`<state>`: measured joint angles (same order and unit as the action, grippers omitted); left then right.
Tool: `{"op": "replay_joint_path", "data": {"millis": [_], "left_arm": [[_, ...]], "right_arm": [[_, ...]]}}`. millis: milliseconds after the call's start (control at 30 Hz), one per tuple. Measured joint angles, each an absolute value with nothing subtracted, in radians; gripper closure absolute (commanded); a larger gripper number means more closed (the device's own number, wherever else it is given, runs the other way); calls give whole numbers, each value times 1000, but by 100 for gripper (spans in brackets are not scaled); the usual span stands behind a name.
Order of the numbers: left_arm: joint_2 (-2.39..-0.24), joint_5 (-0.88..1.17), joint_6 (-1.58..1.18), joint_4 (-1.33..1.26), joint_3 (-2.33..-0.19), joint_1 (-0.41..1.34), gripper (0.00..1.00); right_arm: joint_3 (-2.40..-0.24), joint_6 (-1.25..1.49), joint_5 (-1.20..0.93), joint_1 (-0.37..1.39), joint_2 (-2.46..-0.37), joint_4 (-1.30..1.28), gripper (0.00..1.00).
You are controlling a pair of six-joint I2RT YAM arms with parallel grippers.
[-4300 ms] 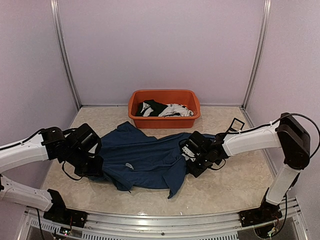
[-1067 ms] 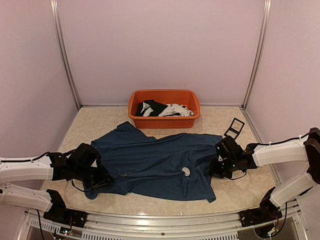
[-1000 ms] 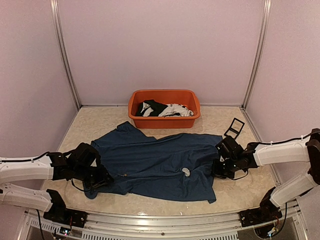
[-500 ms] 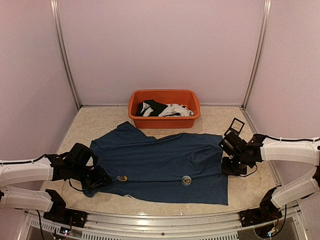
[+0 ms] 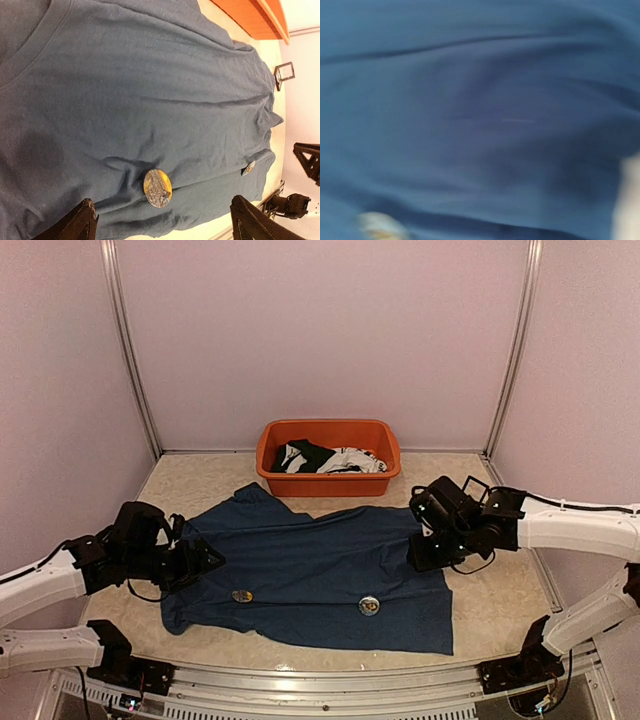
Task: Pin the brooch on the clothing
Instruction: Flatten out the clothing with brooches at the center of the board.
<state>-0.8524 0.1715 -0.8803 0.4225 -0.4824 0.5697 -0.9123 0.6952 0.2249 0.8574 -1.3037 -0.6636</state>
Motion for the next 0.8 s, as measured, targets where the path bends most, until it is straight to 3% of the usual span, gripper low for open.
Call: {"op": "replay_joint_path", "data": {"millis": [167, 300, 367, 567, 800], "left_arm": [[-970, 157, -849, 363, -529, 543, 17], [-1132, 167, -832, 289, -553, 501, 36], [-1205, 186, -828, 246, -559, 469, 46], [-1362, 252, -822, 142, -564, 401, 48], [-1431, 281, -819, 91, -584, 397, 50]], "right_arm": [[-968, 609, 147, 1019, -1475, -491, 83], [-1103, 533, 100, 1116, -1688, -391, 98], [-1180, 503, 71, 1145, -1790, -342, 100], [-1320, 461, -31, 1190, -2001, -240, 100], [-1332, 450, -110, 1227, -2061, -197, 100]]}}
